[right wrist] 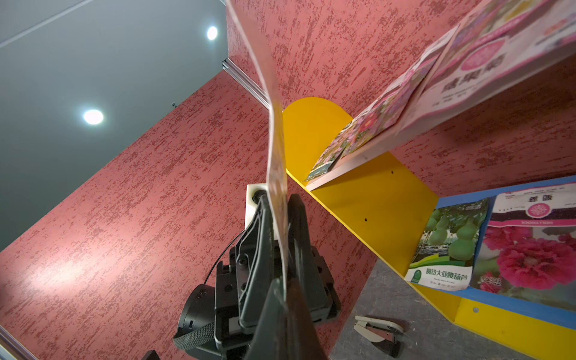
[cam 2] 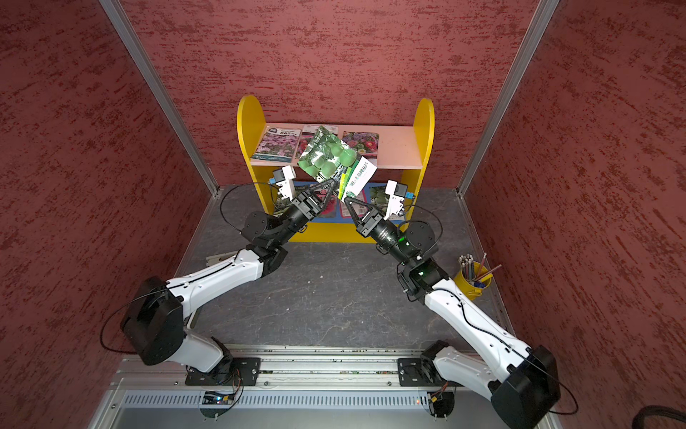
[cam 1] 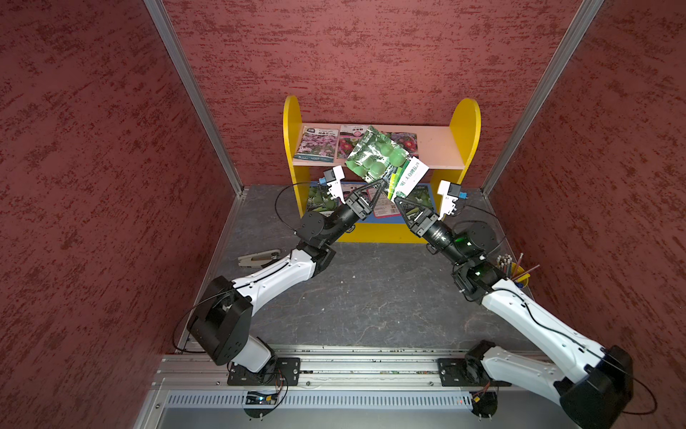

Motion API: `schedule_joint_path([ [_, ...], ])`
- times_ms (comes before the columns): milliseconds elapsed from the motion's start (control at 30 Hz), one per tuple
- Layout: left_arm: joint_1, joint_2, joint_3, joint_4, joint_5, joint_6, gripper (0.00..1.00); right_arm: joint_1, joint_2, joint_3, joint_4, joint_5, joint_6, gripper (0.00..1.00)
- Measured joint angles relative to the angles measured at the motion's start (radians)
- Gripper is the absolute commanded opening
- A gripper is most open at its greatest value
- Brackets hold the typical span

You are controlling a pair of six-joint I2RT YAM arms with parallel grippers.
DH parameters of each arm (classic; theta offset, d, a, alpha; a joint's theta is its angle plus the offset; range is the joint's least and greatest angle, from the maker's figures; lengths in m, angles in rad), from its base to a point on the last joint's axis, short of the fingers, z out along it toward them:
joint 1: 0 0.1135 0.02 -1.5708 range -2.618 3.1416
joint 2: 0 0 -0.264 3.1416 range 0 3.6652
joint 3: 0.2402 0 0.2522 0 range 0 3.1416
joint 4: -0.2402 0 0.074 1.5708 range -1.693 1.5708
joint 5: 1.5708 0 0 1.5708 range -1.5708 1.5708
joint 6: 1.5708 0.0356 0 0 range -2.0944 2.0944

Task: Take the seed bag off the shelf
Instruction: Pick up the seed packet from the shelf.

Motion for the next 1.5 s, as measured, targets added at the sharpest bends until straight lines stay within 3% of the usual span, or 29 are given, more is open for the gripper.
schedule_joint_path([
  [133, 0.006, -0.011, 0.000, -0.010, 0.007, 0.003, 0.00, 0.003, 0.001, 0.000, 0.000, 0.006, -0.007, 0.00],
  [167, 0.007, -0.016, 0.000, -0.016, 0.010, 0.007, 0.00, 0.003, 0.002, 0.000, -0.001, 0.006, -0.010, 0.14],
  [300, 0.022, -0.040, -0.004, -0.035, 0.026, 0.007, 0.00, 0.006, 0.001, 0.000, -0.009, -0.001, -0.032, 0.47],
  [400, 0.061, -0.078, -0.019, -0.072, 0.069, 0.007, 0.00, 0.008, -0.027, 0.001, -0.091, -0.010, -0.087, 0.63],
  [533, 0.142, -0.153, -0.035, -0.184, 0.185, 0.026, 0.00, 0.008, -0.098, 0.061, -0.313, -0.036, -0.216, 0.71],
  [733, 0.263, -0.290, -0.032, -0.442, 0.407, 0.131, 0.00, 0.008, -0.169, 0.298, -0.694, -0.090, -0.446, 0.71],
  [867, 0.271, -0.326, 0.030, -0.667, 0.568, 0.243, 0.00, 0.006, -0.151, 0.435, -0.889, -0.151, -0.562, 0.71],
  [1033, 0.271, -0.351, 0.054, -0.821, 0.731, 0.323, 0.00, 0.004, -0.082, 0.532, -1.047, -0.250, -0.650, 0.66],
  [1200, 0.260, -0.367, 0.052, -0.855, 0.844, 0.332, 0.00, 0.004, -0.022, 0.536, -1.127, -0.322, -0.679, 0.60],
  [1300, 0.235, -0.367, 0.050, -0.840, 0.887, 0.322, 0.00, 0.004, -0.015, 0.536, -1.139, -0.351, -0.684, 0.47],
  [1500, 0.209, -0.367, 0.043, -0.837, 0.913, 0.326, 0.00, 0.004, -0.025, 0.536, -1.139, -0.373, -0.689, 0.33],
])
